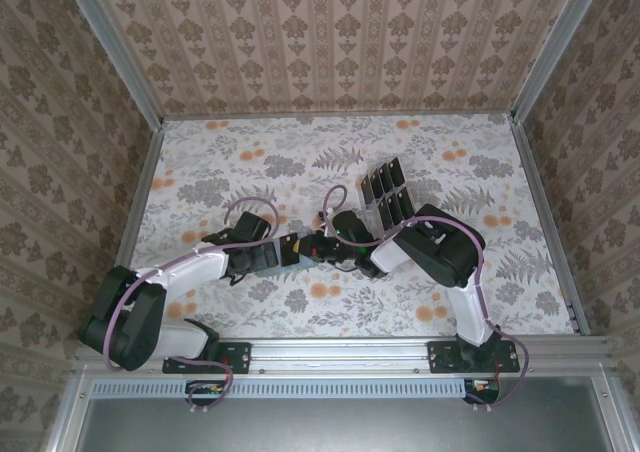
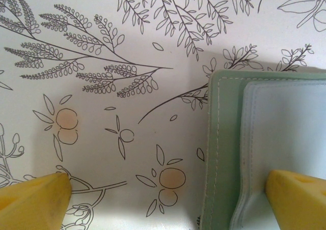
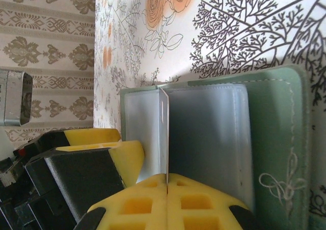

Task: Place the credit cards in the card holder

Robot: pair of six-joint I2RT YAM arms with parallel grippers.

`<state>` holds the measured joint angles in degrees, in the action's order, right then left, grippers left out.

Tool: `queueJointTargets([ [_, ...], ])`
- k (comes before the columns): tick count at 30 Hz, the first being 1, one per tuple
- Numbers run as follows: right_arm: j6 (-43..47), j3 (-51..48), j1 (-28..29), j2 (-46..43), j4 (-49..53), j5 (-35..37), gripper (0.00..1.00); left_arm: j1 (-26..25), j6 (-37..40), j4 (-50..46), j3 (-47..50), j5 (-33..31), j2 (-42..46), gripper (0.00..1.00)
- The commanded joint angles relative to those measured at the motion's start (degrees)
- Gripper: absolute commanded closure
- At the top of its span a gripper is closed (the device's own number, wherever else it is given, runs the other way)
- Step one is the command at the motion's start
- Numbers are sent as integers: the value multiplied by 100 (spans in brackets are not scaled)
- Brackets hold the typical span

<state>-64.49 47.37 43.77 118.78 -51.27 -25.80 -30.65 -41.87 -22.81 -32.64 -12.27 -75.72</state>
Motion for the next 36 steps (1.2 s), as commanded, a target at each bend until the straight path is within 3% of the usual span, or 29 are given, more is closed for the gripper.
queueJointTargets([
  [1, -43, -146, 36, 98, -145, -96, 100, 51, -39, -409, 142, -144, -40, 0],
  [13, -119, -260, 38, 101, -152, -253, 100, 49, -36, -417, 129, -153, -37, 0],
  [36, -6, 486, 116, 350, 796, -619, 100, 51, -10, -391, 109, -141, -49, 0],
])
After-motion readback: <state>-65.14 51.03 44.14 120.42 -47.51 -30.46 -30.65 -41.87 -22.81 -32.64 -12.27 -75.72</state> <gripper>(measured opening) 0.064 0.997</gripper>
